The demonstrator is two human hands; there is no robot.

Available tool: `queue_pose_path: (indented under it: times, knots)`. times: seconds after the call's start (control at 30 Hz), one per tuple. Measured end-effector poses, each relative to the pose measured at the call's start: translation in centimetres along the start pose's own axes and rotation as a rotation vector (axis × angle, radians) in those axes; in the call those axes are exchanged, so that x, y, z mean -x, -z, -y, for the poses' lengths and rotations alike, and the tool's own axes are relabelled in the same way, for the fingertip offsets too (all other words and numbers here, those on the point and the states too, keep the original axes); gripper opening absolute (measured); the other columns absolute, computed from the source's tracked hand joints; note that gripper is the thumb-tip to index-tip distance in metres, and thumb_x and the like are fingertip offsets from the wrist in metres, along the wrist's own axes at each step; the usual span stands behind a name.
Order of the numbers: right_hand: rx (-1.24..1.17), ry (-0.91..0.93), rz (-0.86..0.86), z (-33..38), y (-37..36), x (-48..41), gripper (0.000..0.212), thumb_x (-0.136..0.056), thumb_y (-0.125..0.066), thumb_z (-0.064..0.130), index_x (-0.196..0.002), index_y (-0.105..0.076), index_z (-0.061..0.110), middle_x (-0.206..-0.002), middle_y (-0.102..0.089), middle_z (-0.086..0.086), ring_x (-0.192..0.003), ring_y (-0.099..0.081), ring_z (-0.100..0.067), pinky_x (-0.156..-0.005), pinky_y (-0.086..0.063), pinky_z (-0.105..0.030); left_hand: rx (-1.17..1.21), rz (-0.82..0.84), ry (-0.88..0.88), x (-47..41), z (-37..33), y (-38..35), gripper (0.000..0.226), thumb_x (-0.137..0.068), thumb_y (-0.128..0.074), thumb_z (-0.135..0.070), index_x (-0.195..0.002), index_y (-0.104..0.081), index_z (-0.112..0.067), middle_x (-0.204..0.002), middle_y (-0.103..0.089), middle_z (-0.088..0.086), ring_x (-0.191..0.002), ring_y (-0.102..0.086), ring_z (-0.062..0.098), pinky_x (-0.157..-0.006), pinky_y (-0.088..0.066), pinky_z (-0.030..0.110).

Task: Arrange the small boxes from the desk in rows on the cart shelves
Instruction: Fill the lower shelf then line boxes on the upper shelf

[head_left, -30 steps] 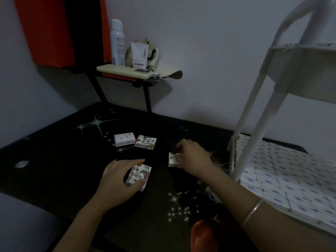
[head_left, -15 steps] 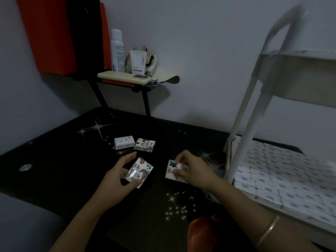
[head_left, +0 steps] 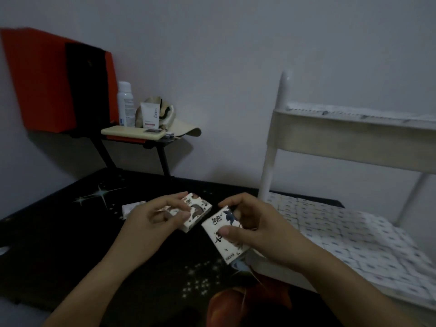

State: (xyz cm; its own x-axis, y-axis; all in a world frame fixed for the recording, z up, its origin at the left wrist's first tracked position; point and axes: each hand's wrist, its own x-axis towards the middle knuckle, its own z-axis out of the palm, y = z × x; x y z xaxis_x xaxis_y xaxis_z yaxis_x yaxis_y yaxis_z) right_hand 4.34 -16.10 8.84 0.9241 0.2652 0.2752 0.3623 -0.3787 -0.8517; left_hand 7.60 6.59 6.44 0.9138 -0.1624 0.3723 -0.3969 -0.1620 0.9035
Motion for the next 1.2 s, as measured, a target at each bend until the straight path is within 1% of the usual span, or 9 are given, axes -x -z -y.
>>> queue_pose_path:
  times: [0.13, 0.23, 0.37, 0.53, 0.6, 0.8, 1.0, 1.13, 1.2]
  knots:
    - [0.017, 0.070, -0.185, 2.7, 3.8, 2.6, 0.033, -0.076, -0.076, 0.031, -0.106, -0.066, 0.033, -0.071, -0.048, 0.006, -0.060, -0.054, -0.015, -0.063, -0.052, -0.027, 0.110, 0.134, -0.044, 0.0, -5.0, -2.1, 0.035, -0.079, -0.070, 0.002, -0.108, -0.072, -0.018, -0.115, -0.071, -0.005, -0.094, -0.072, 0.011, -0.072, -0.055, 0.017]
    - [0.001, 0.074, -0.284, 4.1, 6.7, 4.7, 0.025, -0.082, -0.071, 0.024, -0.105, -0.067, 0.032, -0.085, -0.062, -0.008, -0.070, -0.067, -0.020, -0.068, -0.059, -0.034, 0.129, 0.212, -0.140, -0.2, -8.1, -4.0, 0.047, -0.081, -0.061, 0.017, -0.111, -0.069, -0.017, -0.115, -0.070, -0.010, -0.099, -0.070, 0.009, -0.077, -0.053, 0.014]
    - [0.025, 0.043, -0.388, 5.3, 10.3, 7.2, 0.022, -0.079, -0.070, 0.026, -0.097, -0.064, 0.018, -0.093, -0.072, -0.004, -0.082, -0.071, -0.017, -0.076, -0.060, -0.040, 0.034, 0.168, -0.407, -1.8, -12.6, -7.0, 0.032, -0.082, -0.065, 0.009, -0.101, -0.073, -0.016, -0.069, -0.070, -0.012, -0.060, -0.065, 0.003, -0.077, -0.057, 0.021]
    - [0.178, 0.066, -0.489, 7.5, 15.3, 9.7, 0.037, -0.067, -0.071, 0.035, -0.086, -0.056, 0.008, -0.082, -0.074, 0.003, -0.078, -0.072, -0.015, -0.072, -0.060, -0.043, 0.041, 0.281, -0.588, -6.0, -18.5, -11.3, 0.025, -0.084, -0.067, 0.002, -0.100, -0.071, -0.017, -0.094, -0.075, 0.000, -0.077, -0.074, 0.019, -0.063, -0.060, 0.030]
    - [0.242, 0.103, -0.520, 8.3, 17.3, 10.4, 0.040, -0.064, -0.071, 0.040, -0.085, -0.055, 0.009, -0.084, -0.074, 0.000, -0.080, -0.072, -0.018, -0.074, -0.059, -0.047, -0.017, 0.250, -0.647, -8.3, -20.5, -13.4, 0.016, -0.081, -0.075, -0.021, -0.094, -0.072, -0.029, -0.089, -0.074, -0.006, -0.070, -0.072, 0.014, -0.052, -0.055, 0.030]
    - [0.505, 0.097, -0.518, 11.9, 24.5, 11.3, 0.015, -0.088, -0.060, 0.029, -0.103, -0.058, 0.030, -0.103, -0.067, 0.003, -0.093, -0.068, -0.010, -0.075, -0.058, -0.033, -0.241, 0.222, -0.644, -15.7, -25.5, -20.9, 0.011, -0.082, -0.074, -0.036, -0.091, -0.074, -0.029, -0.085, -0.071, -0.014, -0.070, -0.061, 0.009, -0.066, -0.049, 0.032]
    - [0.901, -0.082, -0.748, 14.1, 31.9, 7.3, 0.025, -0.097, -0.037, 0.021, -0.095, -0.061, 0.024, -0.095, -0.061, 0.004, -0.083, -0.056, -0.017, -0.063, -0.039, -0.029, -0.467, 0.289, -0.574, -23.3, -28.2, -29.4, 0.015, -0.083, -0.072, -0.033, -0.097, -0.070, -0.027, -0.098, -0.070, -0.005, -0.092, -0.063, 0.016, -0.086, -0.055, 0.040]
    - [1.255, -0.431, -0.591, 11.8, 35.2, 2.8, 0.030, -0.100, -0.036, 0.035, -0.089, -0.060, 0.020, -0.093, -0.064, -0.004, -0.076, -0.055, -0.018, -0.064, -0.040, -0.029, -0.526, 0.319, -0.593, -26.6, -29.2, -34.1, 0.020, -0.084, -0.072, -0.026, -0.103, -0.072, -0.019, -0.100, -0.070, 0.001, -0.089, -0.064, 0.018, -0.076, -0.055, 0.032]
    - [1.328, -0.629, -0.474, 10.2, 36.3, 0.8, 0.024, -0.097, -0.040, 0.029, -0.107, -0.061, 0.022, -0.105, -0.063, -0.004, -0.082, -0.057, -0.019, -0.071, -0.046, -0.029, -0.558, 0.356, -0.562, -28.1, -29.2, -36.0, 0.024, -0.085, -0.072, -0.024, -0.106, -0.072, -0.015, -0.100, -0.071, 0.005, -0.086, -0.067, 0.020, -0.075, -0.058, 0.033]
